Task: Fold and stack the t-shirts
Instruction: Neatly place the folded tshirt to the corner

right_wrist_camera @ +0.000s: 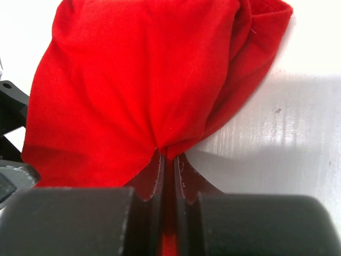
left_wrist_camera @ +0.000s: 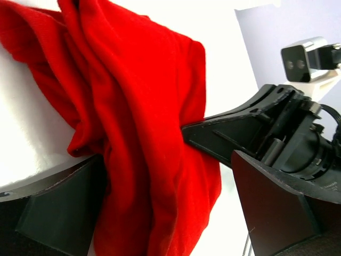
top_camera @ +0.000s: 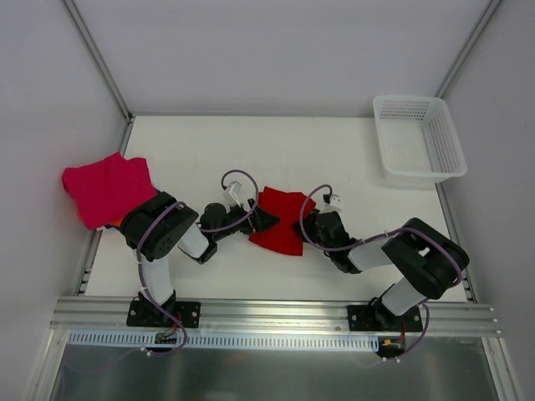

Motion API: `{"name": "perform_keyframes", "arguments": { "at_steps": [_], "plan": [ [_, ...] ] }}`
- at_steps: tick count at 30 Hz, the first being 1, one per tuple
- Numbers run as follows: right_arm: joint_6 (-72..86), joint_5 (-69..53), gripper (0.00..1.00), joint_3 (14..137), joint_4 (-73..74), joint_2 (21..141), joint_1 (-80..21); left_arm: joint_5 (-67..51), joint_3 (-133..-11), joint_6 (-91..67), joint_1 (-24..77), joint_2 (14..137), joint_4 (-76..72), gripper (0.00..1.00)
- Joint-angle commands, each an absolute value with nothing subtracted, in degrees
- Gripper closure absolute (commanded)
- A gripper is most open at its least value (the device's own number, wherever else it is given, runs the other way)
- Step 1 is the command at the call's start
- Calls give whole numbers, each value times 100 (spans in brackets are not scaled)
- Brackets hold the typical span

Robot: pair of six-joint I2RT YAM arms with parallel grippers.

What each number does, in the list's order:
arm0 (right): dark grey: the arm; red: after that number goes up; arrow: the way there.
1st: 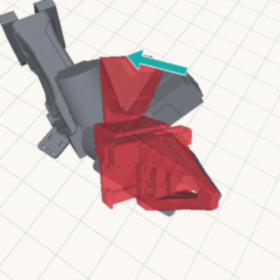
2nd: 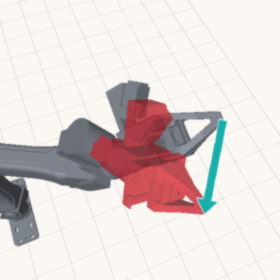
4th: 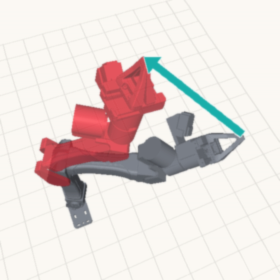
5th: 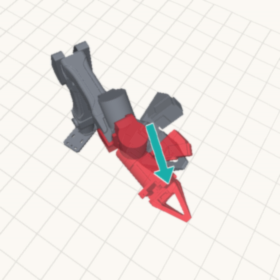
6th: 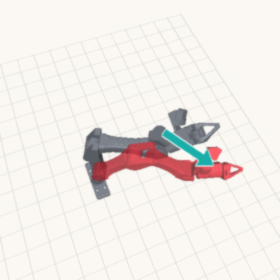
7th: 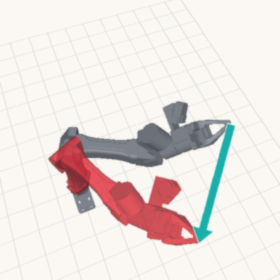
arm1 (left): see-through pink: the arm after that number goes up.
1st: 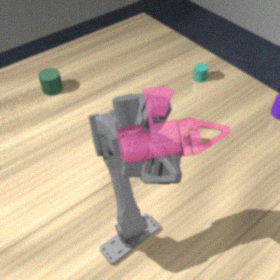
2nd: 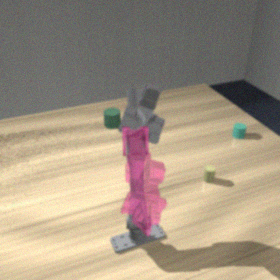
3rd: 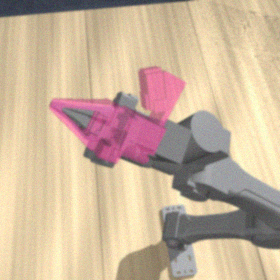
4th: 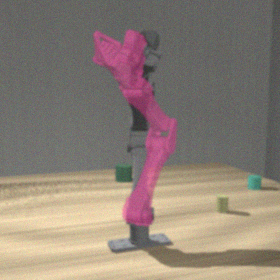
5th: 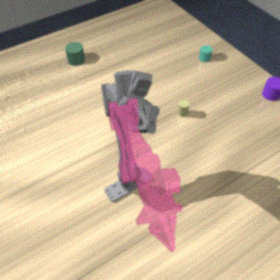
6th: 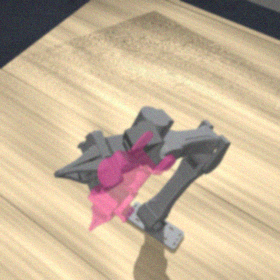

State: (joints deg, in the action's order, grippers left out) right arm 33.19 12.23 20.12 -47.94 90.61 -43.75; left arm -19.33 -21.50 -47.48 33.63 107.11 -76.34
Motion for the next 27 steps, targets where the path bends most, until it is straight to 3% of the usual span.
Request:
{"name": "perform_keyframes", "arguments": {
  "at_steps": [1,27],
  "plan": [
    [3199,1301,100,2109,-4412,8895,-4430,-2118,-1705,-4904,3357,11557,-6301,2],
    [3129,1362,99,2233,-4351,8921,-4588,-1951,-2452,-4887,4289,11373,-5538,6]
  ]
}}
